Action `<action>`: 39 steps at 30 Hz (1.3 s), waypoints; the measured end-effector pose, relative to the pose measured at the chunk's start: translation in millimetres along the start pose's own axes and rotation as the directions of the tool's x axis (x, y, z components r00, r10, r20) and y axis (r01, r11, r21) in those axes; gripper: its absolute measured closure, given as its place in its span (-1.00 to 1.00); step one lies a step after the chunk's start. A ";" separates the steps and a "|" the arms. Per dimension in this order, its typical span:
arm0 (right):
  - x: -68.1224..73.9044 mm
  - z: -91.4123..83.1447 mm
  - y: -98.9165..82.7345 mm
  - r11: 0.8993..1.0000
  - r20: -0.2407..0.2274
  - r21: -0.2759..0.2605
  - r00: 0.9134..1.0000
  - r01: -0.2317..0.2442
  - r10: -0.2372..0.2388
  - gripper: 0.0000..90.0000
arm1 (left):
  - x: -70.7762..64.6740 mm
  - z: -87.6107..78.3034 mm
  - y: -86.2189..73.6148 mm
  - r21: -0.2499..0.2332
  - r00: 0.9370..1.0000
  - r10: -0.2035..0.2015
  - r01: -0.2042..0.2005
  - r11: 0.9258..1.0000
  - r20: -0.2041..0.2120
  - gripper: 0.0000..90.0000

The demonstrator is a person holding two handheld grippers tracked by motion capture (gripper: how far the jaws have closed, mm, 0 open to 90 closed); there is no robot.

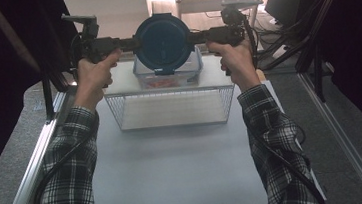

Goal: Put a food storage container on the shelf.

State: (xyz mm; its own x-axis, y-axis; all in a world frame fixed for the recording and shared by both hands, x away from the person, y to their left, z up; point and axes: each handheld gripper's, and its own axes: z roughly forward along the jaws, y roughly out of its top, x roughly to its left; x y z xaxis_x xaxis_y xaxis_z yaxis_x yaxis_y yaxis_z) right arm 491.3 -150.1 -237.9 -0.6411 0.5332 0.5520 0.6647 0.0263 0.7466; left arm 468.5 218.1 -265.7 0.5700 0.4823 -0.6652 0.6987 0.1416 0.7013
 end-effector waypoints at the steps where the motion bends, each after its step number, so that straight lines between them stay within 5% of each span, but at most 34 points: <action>1: 0.6 2.1 0.3 1.000 0.018 0.004 1.000 0.004 -0.004 0.18 | 1.5 1.0 0.6 -0.002 1.000 -0.018 0.018 1.000 -0.009 0.22; 5: -4.6 6.8 -0.2 0.999 0.016 -0.016 0.999 -0.035 0.035 0.15 | 12.9 5.0 0.3 -0.011 0.997 -0.076 0.076 0.997 0.012 0.19; 7: -8.3 10.1 -0.8 0.998 0.020 -0.028 0.999 -0.050 0.050 0.10 | 11.0 7.5 1.6 -0.020 0.996 -0.040 0.039 0.999 -0.076 0.14; 10: -10.8 13.7 -1.0 0.998 0.057 -0.048 0.998 -0.028 0.031 0.31 | 4.8 11.9 5.7 -0.033 0.993 -0.004 0.000 0.999 -0.122 0.30; 15: -7.4 14.2 0.2 0.998 0.120 -0.059 0.993 0.029 -0.022 0.26 | -3.4 14.9 6.0 -0.030 0.983 0.043 -0.049 0.998 -0.180 0.24; 19: 6.6 8.8 -1.4 0.987 0.231 -0.073 0.965 0.143 -0.122 0.28 | -7.3 12.5 2.4 -0.040 0.974 0.067 -0.078 0.996 -0.216 0.17; 21: 16.8 2.5 -4.4 0.977 0.259 -0.061 0.949 0.202 -0.180 0.45 | -8.9 12.1 0.7 -0.044 0.975 0.072 -0.083 0.996 -0.212 0.18; 23: 25.9 -5.5 -9.9 0.970 0.266 -0.050 0.939 0.240 -0.218 0.67 | -9.3 11.5 -0.5 -0.041 0.976 0.072 -0.082 0.996 -0.205 0.21; 27: 39.4 -15.2 -27.1 0.957 0.212 -0.011 0.936 0.290 -0.281 0.93 | -10.4 11.2 -3.7 -0.053 0.978 0.066 -0.078 0.996 -0.200 0.25; 30: 41.2 -8.9 -40.4 0.942 0.221 0.059 0.916 0.331 -0.336 0.96 | -10.6 11.9 -5.0 -0.066 0.978 0.060 -0.075 0.995 -0.202 0.25; 35: 31.8 -0.2 -40.7 0.950 0.246 0.045 0.918 0.310 -0.312 0.97 | -13.7 13.3 -5.2 -0.069 0.969 0.076 -0.095 0.993 -0.233 0.24; 39: 26.4 0.0 -41.4 0.953 0.241 0.042 0.923 0.299 -0.300 0.94 | -19.0 12.5 -4.8 -0.066 0.953 0.130 -0.154 0.986 -0.274 0.28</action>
State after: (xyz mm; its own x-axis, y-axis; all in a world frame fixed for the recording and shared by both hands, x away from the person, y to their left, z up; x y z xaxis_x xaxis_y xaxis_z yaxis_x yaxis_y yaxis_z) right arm 446.8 -137.1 -254.3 -0.6989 0.6877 0.1965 0.4582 0.2195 0.8613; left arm 459.7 197.4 -259.6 0.5158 0.7145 -0.4726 0.5728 0.1226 0.8105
